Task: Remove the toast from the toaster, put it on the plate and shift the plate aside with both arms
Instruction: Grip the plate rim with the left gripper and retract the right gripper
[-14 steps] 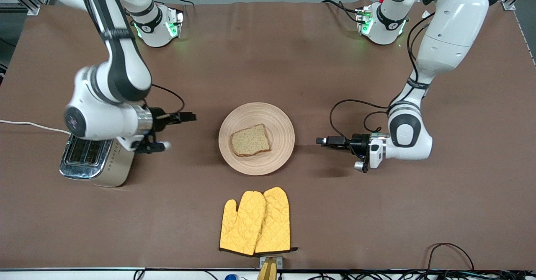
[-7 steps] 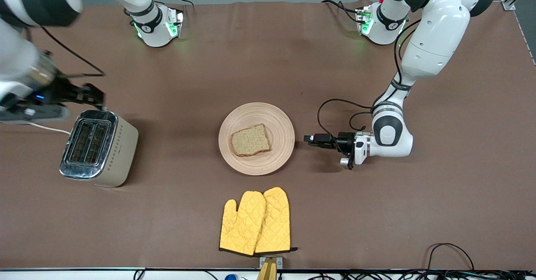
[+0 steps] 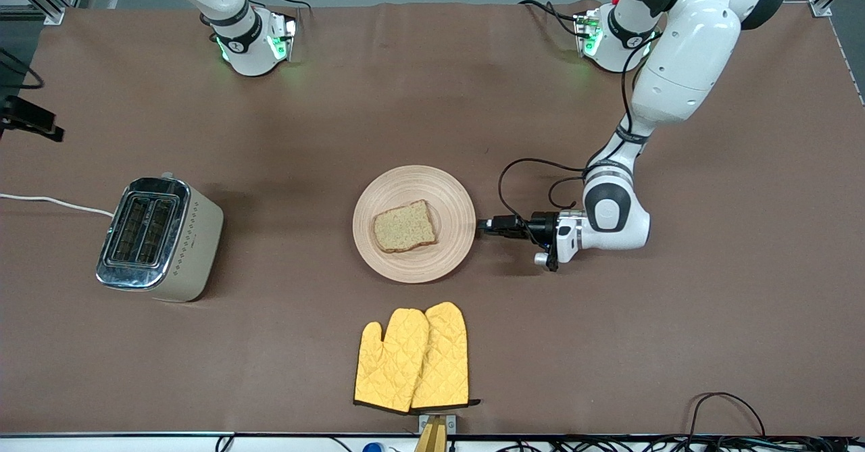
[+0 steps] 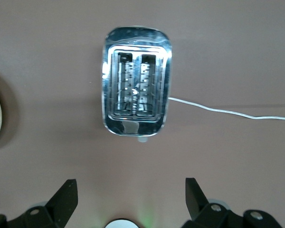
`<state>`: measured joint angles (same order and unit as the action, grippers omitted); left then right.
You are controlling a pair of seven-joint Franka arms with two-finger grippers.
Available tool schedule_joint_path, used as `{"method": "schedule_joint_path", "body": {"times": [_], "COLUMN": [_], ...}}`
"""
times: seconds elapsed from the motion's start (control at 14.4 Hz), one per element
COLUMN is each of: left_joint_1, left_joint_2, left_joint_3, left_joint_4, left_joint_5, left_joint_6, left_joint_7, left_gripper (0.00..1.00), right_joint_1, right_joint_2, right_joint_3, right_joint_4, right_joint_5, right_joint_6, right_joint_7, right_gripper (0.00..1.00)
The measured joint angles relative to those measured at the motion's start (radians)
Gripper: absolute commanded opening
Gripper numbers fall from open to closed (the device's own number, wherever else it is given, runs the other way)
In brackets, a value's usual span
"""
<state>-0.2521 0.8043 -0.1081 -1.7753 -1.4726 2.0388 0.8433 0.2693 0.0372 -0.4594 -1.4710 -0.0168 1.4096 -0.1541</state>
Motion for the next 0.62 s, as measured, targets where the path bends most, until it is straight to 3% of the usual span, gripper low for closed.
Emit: {"method": "schedule_joint_path", "body": {"times": [0.28,0.49,0.62], "left_joint_1": [-0.03,-0.043,-0.046], "left_joint_2": [0.013,0.016,0.017], "left_joint_3": [0.0,0.0,0.0], "left_joint_4": [0.008,0.008,0.008], "left_joint_5": [-0.032,-0.037,-0.037], "left_joint_6": [0.031,0.048,0.053], "left_joint_7": [0.0,0.0,0.0], "left_gripper": [0.48,0.21,0.09], "right_joint_1": [-0.017,0.036,0.092], "right_joint_2": [-0.003,-0.003,-0.003], "right_joint_3": [0.006,0.035,0.044], "right_joint_4": [0.0,0.0,0.0], "right_joint_5": [0.003,0.006,0.005], "right_joint_6": [0.031,0.032,0.021], "right_joint_7": [-0.018,0.001,0.032], "right_gripper": [1.0,1.0,1.0]}}
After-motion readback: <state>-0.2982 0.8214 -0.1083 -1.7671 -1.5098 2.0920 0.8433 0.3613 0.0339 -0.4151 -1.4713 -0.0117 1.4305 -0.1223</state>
